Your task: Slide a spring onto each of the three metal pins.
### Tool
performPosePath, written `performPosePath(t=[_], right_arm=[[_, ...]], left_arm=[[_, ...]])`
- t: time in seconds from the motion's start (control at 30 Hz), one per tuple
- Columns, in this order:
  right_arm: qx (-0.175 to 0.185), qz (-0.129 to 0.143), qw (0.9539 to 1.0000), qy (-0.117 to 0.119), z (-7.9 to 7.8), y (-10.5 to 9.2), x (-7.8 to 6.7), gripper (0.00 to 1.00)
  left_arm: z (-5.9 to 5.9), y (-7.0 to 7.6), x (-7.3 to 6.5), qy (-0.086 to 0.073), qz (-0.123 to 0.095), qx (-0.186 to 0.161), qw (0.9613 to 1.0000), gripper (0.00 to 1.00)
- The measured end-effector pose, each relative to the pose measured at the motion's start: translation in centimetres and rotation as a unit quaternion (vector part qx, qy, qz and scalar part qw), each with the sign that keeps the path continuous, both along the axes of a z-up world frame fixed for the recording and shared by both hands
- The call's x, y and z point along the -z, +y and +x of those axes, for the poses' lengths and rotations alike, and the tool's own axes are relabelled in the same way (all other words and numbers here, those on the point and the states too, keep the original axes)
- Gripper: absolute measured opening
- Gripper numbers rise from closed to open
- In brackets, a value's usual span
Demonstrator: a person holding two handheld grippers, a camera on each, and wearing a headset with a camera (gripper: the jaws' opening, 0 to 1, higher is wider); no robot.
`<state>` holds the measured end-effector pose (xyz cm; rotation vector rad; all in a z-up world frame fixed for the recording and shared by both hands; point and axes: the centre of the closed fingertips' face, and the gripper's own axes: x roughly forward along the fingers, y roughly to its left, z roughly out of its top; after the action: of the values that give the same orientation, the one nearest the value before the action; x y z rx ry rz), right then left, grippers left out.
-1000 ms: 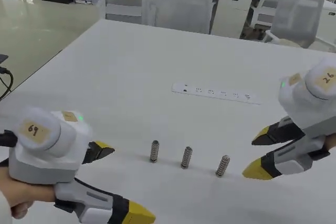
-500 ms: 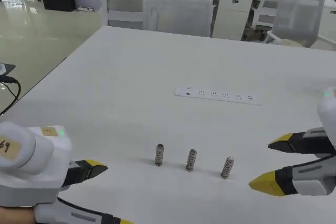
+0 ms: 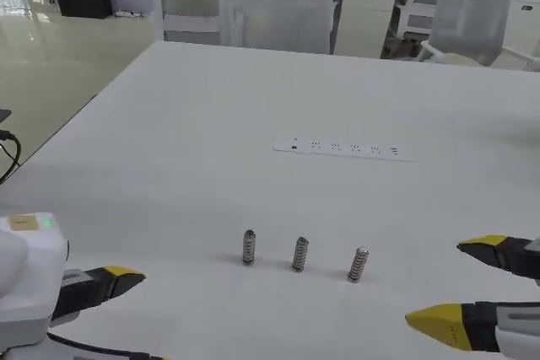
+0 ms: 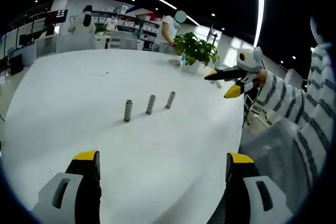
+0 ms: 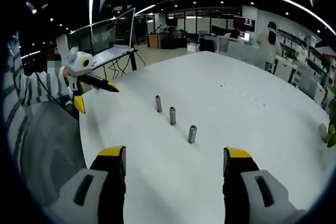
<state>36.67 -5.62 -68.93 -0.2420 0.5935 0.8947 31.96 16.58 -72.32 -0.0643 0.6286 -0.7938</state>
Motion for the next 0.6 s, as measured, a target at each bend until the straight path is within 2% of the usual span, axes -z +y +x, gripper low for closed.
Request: performPosePath(t=[0.2,0.43,0.6], right_arm=[[0.019,0.028,0.9994,0.004,-1.5,-0.2,0.8,0.79],[0.045,0.04,0.9981,-0.007,-2.7,-0.2,1.5,0.84],[0.057,0.049,0.9972,-0.001,-3.3,-0.4,2.0,0.88]], left_arm=[[-0.7,0.3,0.0,0.004,-0.004,-0.011,0.9999,0.98],[-2.0,0.7,0.4,0.011,-0.004,-0.02,0.9997,0.98],[-2.7,1.0,1.1,0.022,-0.005,-0.029,0.9993,0.98]])
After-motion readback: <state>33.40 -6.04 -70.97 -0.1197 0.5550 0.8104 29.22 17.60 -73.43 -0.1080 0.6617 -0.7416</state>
